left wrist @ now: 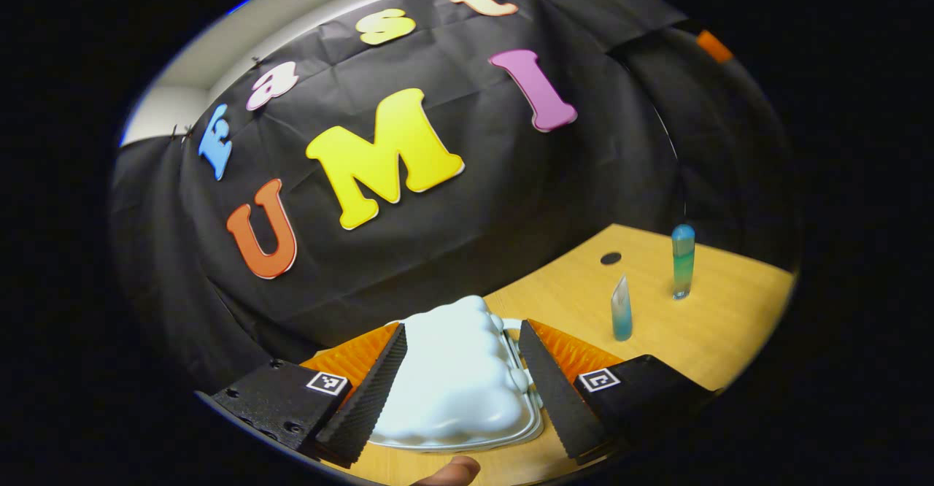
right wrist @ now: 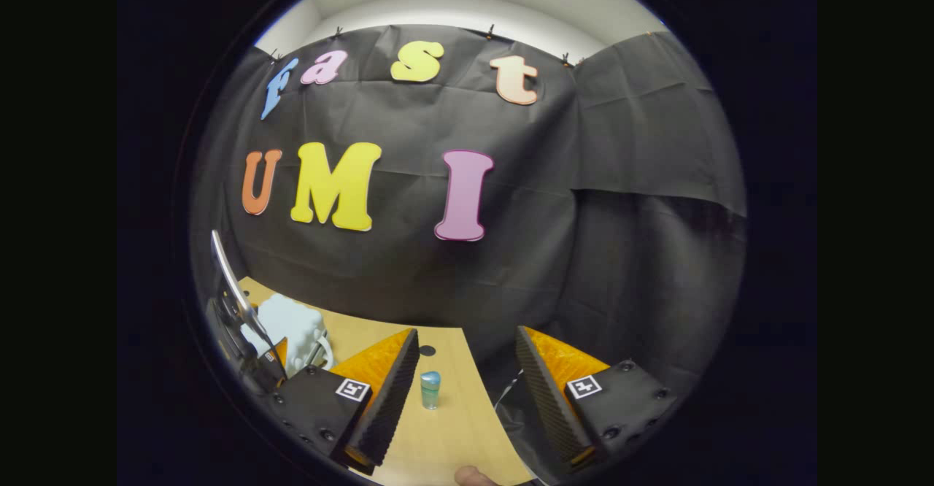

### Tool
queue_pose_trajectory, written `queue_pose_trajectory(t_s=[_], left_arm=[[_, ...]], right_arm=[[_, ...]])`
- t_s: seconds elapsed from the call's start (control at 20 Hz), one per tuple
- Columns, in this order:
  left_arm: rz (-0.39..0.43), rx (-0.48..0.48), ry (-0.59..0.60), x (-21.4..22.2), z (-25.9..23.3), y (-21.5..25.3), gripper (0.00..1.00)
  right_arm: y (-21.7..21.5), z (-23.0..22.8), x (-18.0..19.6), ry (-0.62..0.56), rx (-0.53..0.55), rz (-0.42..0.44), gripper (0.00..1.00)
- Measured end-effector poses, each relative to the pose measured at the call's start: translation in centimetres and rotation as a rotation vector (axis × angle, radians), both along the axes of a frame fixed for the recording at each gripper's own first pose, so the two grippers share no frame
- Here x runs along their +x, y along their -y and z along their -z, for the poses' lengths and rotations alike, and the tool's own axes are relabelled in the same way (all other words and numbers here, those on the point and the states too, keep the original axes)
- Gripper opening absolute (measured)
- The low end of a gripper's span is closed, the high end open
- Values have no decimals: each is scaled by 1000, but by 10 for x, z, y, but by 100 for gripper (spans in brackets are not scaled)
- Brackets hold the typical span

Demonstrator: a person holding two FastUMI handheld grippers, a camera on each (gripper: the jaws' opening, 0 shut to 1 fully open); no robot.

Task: First open the suitcase, pack the skin care products into it, and then close the suitcase.

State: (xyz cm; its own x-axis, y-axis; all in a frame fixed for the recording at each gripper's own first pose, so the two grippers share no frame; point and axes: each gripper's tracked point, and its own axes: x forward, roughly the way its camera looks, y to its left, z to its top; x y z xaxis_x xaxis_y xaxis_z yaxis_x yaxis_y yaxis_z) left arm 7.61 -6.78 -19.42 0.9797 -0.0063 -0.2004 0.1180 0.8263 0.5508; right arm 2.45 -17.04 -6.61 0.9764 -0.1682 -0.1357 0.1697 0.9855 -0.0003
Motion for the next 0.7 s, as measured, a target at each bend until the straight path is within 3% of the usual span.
queue_pose_trajectory(t_s=[0.2,0.5,0.7], left_arm=[[-6,210,-47,6,41,7,98],[31,615,-132,26,91,15,98],[22,796,-153,31,117,21,96]], right_arm=[[32,19,5,-21,18,14,79],[67,53,27,-59,76,-10,78],[88,61,41,-55,43,-43,79]])
